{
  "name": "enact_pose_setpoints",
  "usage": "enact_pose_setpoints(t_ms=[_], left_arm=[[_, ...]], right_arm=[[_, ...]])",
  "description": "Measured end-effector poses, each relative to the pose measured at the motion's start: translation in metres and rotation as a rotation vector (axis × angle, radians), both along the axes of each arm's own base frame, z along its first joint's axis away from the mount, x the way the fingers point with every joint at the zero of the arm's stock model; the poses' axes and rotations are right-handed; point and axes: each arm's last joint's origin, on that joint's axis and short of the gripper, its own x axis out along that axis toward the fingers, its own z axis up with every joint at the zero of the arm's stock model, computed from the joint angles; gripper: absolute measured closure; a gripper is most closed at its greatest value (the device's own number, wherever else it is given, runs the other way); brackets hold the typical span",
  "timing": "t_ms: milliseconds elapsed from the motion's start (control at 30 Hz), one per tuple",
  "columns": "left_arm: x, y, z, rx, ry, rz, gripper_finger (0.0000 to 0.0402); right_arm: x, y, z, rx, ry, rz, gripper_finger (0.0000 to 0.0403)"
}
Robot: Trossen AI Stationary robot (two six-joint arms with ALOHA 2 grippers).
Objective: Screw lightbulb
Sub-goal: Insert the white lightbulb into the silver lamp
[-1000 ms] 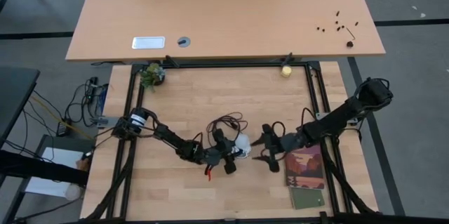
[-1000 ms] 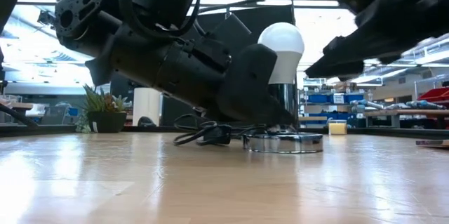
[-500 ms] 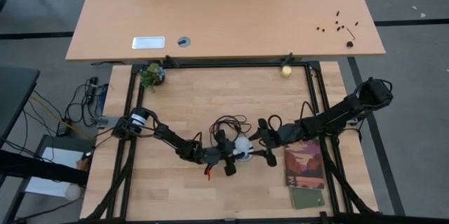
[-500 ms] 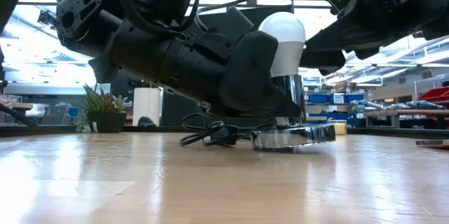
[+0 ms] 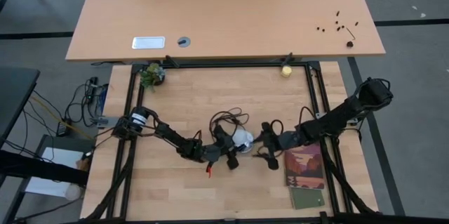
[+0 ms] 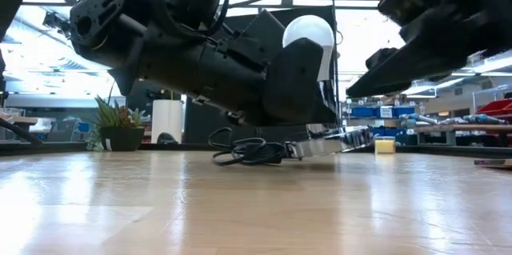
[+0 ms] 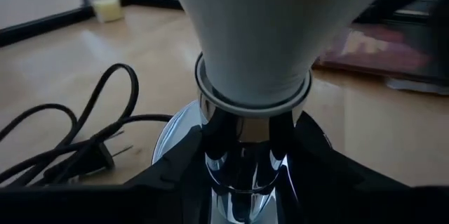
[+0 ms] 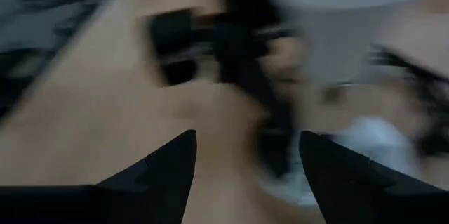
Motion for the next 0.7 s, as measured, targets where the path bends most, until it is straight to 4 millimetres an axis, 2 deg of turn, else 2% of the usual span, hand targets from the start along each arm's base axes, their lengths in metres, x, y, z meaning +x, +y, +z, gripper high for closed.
enact_pose_setpoints(t_ms=[100,267,433,700], left_arm=[[0.0,-0.002,-0.001,-0.008,0.01,-0.051,0.0223],[0.0,-0.006,-0.001,-0.013,0.029,-0.154,0.0223],[0.001,-0.007,-0.001,-0.002,0.028,-0.181,0.0223],[0.001,-0.007,-0.001,-0.004,0.027,-0.185,0.0223]], right_arm=[[0.003,-0.006,0.001,-0.009,-0.019,-0.052,0.0142],[0.008,-0.016,0.005,0.023,-0.049,-0.006,0.0136],[0.012,-0.017,0.01,0.013,-0.105,0.087,0.0116],[0.016,-0.023,0.018,0.011,-0.192,0.09,0.0075]])
